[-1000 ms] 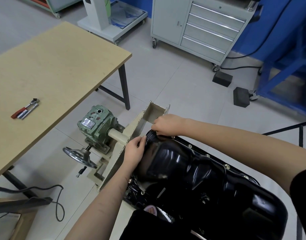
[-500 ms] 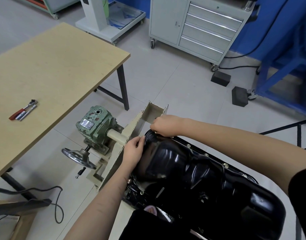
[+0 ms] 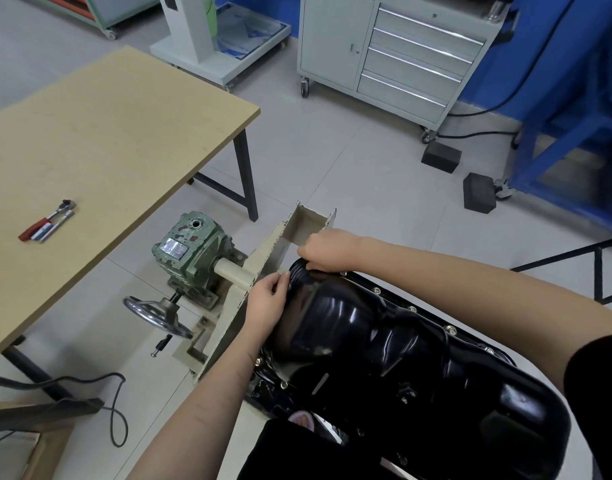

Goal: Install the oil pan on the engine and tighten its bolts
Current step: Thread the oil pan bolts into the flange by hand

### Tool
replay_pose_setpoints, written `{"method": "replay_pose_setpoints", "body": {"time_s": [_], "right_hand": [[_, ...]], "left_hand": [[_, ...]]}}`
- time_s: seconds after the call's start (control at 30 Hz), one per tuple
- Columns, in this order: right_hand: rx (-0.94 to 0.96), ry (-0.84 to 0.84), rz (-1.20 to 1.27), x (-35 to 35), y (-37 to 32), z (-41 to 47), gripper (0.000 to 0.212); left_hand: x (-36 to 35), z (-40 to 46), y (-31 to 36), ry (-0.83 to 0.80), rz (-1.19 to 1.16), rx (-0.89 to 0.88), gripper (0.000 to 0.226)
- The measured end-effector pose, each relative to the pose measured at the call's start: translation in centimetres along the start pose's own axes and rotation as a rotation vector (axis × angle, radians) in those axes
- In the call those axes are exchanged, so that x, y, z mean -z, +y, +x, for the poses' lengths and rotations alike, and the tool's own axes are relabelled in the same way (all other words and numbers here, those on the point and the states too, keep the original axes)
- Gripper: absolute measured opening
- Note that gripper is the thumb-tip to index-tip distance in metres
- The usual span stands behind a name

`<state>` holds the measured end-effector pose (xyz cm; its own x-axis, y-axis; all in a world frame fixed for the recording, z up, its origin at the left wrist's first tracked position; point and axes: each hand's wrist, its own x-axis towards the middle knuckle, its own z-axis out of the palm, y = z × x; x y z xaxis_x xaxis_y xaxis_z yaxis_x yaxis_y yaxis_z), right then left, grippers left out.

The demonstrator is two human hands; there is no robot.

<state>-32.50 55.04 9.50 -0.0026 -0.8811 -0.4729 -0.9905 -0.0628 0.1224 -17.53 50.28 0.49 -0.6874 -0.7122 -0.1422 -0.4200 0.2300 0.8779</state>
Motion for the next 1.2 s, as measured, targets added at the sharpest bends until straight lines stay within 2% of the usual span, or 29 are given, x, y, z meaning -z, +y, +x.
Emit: {"method": "replay_pose_setpoints", "body": {"time_s": [0.23,0.37,0.47,0.63,0.77,1.0,1.1,1.2], "right_hand": [[-0.09,0.021,-0.004,-0.3,-0.5,0.3,0.035],[-0.223,0.008,0.053,-0.5,-1.1,0.9,0.027],[-0.346,0.003,0.235,-0.6,-1.2,0.9,0.026],[-0.418,-0.033,0.622,0.4,0.2,-1.3,0.051],[-0.523,0.019,0.85,0.4,2.0,-5.6,0.057],[-0.671,0.166,1.168,-0.1,2.0,-12.7,0.042],[-0.639,0.282,1.24,0.6,0.4,-13.8,0.034],[-0.572,0.334,1.212,1.5,-1.4,-14.3,0.028]], "left_hand": [[-0.1,0.0,-0.1,0.005,0.004,-0.003,0.046],[-0.1,0.0,0.0,0.008,0.012,-0.007,0.046],[0.0,-0.1,0.1,0.011,0.009,-0.002,0.046],[0.1,-0.2,0.3,-0.007,0.01,0.025,0.045],[0.3,-0.4,0.7,-0.027,0.002,0.058,0.044],[1.0,-0.3,2.0,-0.058,0.047,0.104,0.038],[2.2,0.0,3.3,-0.01,0.044,0.079,0.028],[3.9,0.4,5.0,0.081,0.018,0.045,0.024]]}}
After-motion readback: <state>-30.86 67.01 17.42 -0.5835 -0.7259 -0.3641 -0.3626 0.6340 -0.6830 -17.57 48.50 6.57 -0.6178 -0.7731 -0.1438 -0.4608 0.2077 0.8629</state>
